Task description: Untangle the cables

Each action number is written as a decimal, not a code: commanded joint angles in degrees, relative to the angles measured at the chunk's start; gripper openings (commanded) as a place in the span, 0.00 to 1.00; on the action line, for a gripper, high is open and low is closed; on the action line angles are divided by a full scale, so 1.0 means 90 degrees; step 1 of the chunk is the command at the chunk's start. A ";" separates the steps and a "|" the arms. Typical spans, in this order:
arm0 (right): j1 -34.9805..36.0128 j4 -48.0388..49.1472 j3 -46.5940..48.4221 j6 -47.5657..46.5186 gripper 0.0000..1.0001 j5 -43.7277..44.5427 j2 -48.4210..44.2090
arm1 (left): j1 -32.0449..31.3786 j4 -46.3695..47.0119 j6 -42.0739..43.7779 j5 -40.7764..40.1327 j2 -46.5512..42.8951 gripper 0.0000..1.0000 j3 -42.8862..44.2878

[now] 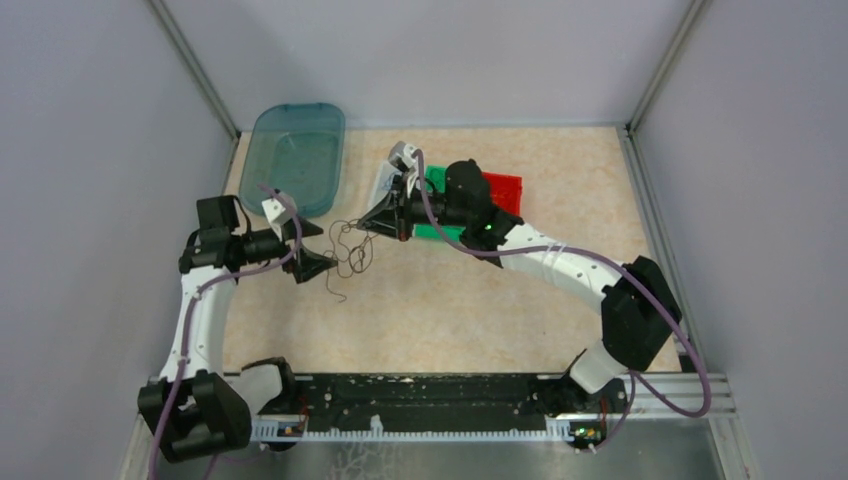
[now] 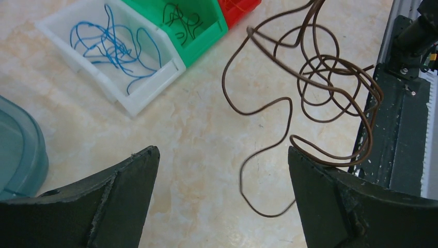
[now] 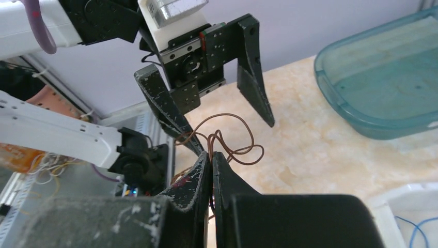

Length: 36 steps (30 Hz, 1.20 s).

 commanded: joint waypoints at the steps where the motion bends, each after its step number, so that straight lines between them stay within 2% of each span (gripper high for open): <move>1: 0.0034 0.0688 -0.0019 0.0473 0.03 -0.0625 -0.0166 | -0.0022 -0.0789 0.0938 0.0596 -0.0190 0.99 0.0451; 5: 0.0034 0.1423 -0.0122 0.1083 0.04 -0.1150 -0.0142 | -0.0038 -0.1720 0.2075 0.0541 0.0070 0.97 0.0653; 10: 0.0031 0.2155 -0.0138 0.1822 0.04 -0.1618 -0.0095 | -0.0039 -0.2508 0.2687 0.1031 0.0200 0.88 0.1005; 15: -0.0023 0.2636 -0.0177 0.2228 0.04 -0.1671 -0.0137 | -0.0168 -0.4760 0.4918 0.1273 0.0420 0.93 0.1321; 17: -0.0086 0.3088 -0.0223 0.2616 0.04 -0.1678 -0.0120 | -0.0180 -0.4841 0.4951 0.1230 0.0379 0.94 0.1264; 19: -0.0119 0.3598 -0.0251 0.3019 0.04 -0.1734 -0.0087 | -0.0181 -0.4492 0.4782 0.1216 0.0204 0.93 0.1214; 22: -0.0125 0.3938 -0.0231 0.3335 0.04 -0.1806 -0.0024 | -0.0190 -0.3114 0.3376 0.1460 -0.0179 0.84 0.1089; 24: -0.0125 0.4084 -0.0264 0.3444 0.04 -0.1808 -0.0011 | -0.0208 -0.2292 0.2420 0.1608 -0.0400 0.70 0.1039; 26: -0.0120 0.4172 -0.0304 0.3503 0.04 -0.1774 -0.0002 | -0.0289 -0.1988 0.1906 0.1758 -0.0515 0.56 0.1068; 27: -0.0124 0.4194 -0.0325 0.3524 0.04 -0.1746 -0.0009 | -0.0423 -0.1978 0.1803 0.1788 -0.0513 0.48 0.1113; 28: -0.0120 0.4209 -0.0344 0.3526 0.05 -0.1710 -0.0010 | -0.0571 -0.1980 0.1689 0.1752 -0.0492 0.35 0.1150; 30: -0.0125 0.4230 -0.0376 0.3513 0.05 -0.1635 -0.0021 | -0.0983 -0.2186 0.1701 0.1499 -0.0443 0.20 0.1202; 32: -0.0125 0.4230 -0.0384 0.3494 0.05 -0.1559 -0.0020 | -0.1411 -0.2280 0.1712 0.1119 -0.0434 0.18 0.1165; 35: -0.0144 0.4227 -0.0379 0.3492 0.06 -0.1513 -0.0020 | -0.1565 -0.2243 0.1705 0.0715 -0.0457 0.22 0.1047; 36: -0.0152 0.4239 -0.0370 0.3506 0.06 -0.1522 -0.0020 | -0.1569 -0.2198 0.1700 0.0597 -0.0471 0.27 0.1032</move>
